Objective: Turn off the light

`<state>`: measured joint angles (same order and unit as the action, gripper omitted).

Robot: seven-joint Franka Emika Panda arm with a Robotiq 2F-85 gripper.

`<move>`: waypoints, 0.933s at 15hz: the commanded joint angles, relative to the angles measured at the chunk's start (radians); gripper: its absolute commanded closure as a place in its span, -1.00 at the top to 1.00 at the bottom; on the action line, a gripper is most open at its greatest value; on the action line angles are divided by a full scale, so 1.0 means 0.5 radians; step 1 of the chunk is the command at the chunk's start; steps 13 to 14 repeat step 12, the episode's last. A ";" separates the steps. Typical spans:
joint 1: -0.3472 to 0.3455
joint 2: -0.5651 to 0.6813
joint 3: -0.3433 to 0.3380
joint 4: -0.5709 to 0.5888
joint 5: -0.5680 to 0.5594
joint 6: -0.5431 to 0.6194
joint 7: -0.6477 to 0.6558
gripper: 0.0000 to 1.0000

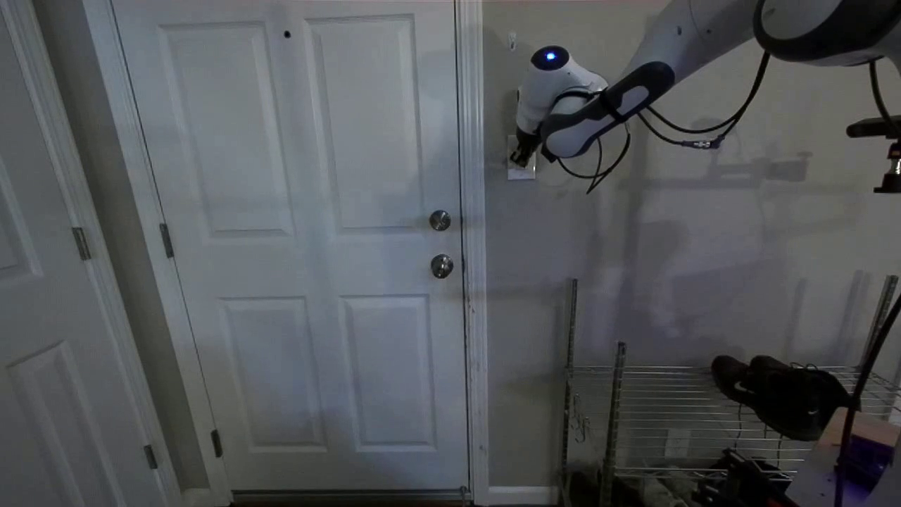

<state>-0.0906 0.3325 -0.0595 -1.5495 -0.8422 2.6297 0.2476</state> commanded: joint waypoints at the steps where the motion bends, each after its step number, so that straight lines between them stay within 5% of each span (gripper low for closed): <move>1: 0.031 0.033 -0.049 0.057 0.152 -0.012 -0.122 -0.95; 7: 0.051 -0.087 0.023 -0.093 0.145 -0.104 -0.054 -0.98; 14: 0.161 -0.132 -0.044 -0.155 0.258 -0.153 -0.057 -0.99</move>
